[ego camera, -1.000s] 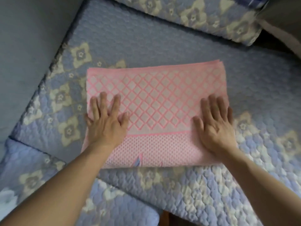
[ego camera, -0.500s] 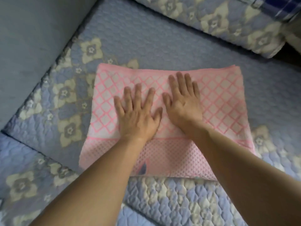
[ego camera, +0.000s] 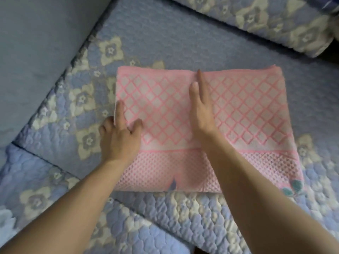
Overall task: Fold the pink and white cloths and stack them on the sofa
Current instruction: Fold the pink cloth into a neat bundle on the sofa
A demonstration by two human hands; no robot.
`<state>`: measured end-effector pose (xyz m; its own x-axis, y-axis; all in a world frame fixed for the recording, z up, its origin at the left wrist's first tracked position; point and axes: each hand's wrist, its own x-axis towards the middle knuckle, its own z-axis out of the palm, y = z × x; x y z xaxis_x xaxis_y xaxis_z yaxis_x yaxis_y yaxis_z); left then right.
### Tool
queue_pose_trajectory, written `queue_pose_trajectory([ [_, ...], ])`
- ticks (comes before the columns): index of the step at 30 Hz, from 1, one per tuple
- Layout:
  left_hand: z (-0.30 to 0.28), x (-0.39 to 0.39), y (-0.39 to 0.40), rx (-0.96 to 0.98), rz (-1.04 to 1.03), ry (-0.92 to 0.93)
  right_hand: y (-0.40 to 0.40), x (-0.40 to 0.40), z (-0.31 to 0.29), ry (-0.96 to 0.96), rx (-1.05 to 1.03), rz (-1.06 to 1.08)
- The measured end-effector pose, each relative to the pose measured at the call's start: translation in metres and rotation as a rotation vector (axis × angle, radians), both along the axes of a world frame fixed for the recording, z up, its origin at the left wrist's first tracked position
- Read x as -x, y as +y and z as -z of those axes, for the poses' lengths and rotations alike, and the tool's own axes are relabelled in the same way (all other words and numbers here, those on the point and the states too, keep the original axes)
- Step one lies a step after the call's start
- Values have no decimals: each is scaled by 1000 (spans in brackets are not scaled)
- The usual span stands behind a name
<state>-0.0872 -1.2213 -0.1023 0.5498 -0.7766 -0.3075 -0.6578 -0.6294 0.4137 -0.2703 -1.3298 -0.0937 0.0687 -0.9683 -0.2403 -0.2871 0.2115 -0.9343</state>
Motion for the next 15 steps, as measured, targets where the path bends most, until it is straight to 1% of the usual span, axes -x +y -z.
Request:
queue_pose_trajectory([
  [3,-9,-10,-5,-20,-17,156,32,12,-13,-126,-56,8],
  [6,-21,-24,-14,-129,-39,371,124,29,-23,-51,-125,-51],
  [8,-27,-28,-19,-186,-22,427,175,37,-30,-51,-134,-89],
  [10,-30,-33,-21,-189,-37,450,186,36,-31,-77,-167,-66],
  [12,-31,-36,-16,-125,-62,522,173,31,-32,-79,-224,-23],
  [13,-29,-39,-12,-66,-119,605,166,28,-32,-67,-232,-11],
  [15,-35,-41,-3,11,-344,818,164,23,-30,-41,-217,-22],
])
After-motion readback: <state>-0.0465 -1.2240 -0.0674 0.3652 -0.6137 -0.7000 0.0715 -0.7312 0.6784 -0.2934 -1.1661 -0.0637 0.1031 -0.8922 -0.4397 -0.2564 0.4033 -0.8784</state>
